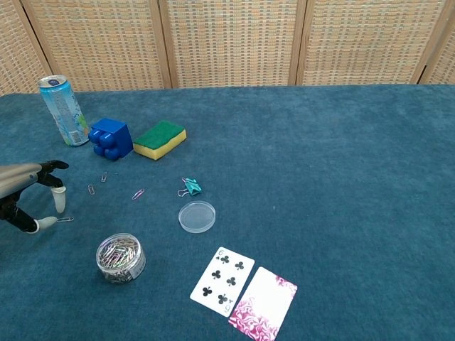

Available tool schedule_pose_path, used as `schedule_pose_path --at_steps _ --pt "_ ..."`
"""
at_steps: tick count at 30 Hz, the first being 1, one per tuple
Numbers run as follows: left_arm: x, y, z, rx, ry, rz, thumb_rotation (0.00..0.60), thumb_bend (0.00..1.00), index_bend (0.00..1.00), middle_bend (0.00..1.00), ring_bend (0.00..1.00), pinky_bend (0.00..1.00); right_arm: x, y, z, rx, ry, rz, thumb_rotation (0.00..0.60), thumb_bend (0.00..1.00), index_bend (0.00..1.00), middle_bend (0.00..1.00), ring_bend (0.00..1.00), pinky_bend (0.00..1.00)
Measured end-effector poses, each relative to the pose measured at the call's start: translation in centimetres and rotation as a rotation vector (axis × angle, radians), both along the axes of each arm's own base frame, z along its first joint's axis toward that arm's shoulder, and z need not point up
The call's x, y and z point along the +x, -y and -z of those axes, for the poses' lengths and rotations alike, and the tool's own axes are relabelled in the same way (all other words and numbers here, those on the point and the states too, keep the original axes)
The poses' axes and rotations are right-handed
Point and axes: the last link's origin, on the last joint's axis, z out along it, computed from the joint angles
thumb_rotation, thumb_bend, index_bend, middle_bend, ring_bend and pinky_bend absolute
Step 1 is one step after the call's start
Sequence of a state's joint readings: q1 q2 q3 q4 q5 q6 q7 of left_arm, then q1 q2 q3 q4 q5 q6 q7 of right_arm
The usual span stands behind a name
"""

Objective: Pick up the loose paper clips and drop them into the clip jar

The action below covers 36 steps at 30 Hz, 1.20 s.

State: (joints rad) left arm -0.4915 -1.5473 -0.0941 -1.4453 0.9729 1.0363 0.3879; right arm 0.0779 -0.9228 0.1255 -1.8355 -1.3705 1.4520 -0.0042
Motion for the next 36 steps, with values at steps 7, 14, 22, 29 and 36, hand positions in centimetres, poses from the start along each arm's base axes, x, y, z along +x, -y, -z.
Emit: schedule_pose_path --at_steps 7,14,22,29,36 --pt "-0.2 -0.2 0.3 0.002 -0.006 -0.008 0.6 0.4 0.51 0.0 0.0 0.0 0.0 0.0 0.0 0.002 0.001 0.0 0.6 0.0 0.0 0.0 0.0 0.0" --pt "0.1 -0.3 0.7 -0.007 -0.006 -0.007 0.6 0.4 0.51 0.0 0.0 0.0 -0.1 0.0 0.0 0.002 0.002 0.003 0.6 0.0 0.0 0.0 0.0 0.0" --pt "0.0 -0.2 1.1 -0.017 -0.01 -0.012 0.6 0.4 0.52 0.0 0.0 0.0 -0.1 0.1 0.0 0.004 0.004 0.005 0.6 0.0 0.0 0.0 0.0 0.0" --pt "-0.1 -0.3 1.2 -0.015 -0.012 -0.015 0.6 0.41 0.52 0.0 0.0 0.0 -0.1 0.1 0.0 0.006 0.007 0.005 0.6 0.0 0.0 0.0 0.0 0.0" --pt "0.0 -0.3 1.3 -0.017 -0.011 -0.015 0.6 0.41 0.56 0.0 0.0 0.0 -0.2 0.1 0.0 0.007 0.01 0.005 0.6 0.0 0.0 0.0 0.0 0.0"
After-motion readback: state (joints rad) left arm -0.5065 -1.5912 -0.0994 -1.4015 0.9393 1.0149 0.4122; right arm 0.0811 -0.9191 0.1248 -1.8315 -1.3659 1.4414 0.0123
